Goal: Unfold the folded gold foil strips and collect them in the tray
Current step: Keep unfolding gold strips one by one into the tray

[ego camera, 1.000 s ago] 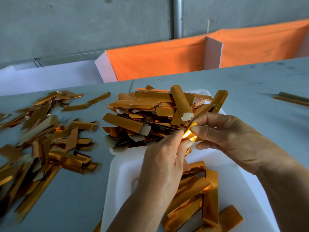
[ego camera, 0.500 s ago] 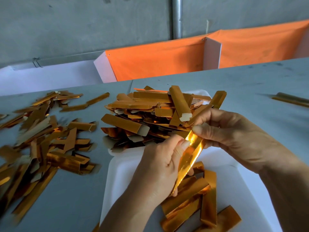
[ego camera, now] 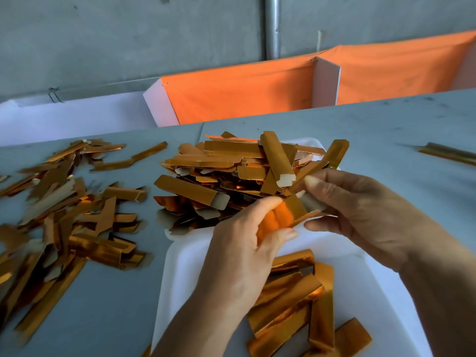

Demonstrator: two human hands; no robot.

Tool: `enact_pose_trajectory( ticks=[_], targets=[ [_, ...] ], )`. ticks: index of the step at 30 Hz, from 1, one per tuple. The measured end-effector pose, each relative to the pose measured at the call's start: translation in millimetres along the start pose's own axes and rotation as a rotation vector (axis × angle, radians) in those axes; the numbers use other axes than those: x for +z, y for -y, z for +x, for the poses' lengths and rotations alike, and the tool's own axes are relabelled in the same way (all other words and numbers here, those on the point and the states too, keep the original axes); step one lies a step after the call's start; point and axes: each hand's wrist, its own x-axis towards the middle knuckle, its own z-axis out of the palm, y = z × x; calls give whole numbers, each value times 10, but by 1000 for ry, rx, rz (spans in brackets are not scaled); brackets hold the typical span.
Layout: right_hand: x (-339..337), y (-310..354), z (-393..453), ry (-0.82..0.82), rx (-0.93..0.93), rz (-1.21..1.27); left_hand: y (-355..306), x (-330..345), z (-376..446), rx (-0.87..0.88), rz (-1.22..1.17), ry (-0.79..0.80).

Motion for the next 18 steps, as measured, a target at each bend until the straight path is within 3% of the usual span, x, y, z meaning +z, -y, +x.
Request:
enact_pose_trajectory(
  ticks=[9,18],
  targets=[
    [-109,53,-22,59,-14,92,72,-17,-5,-29,-265,85],
    [-174,49,-15,183,39,138,64,-60,-12,41,-315,130]
  ],
)
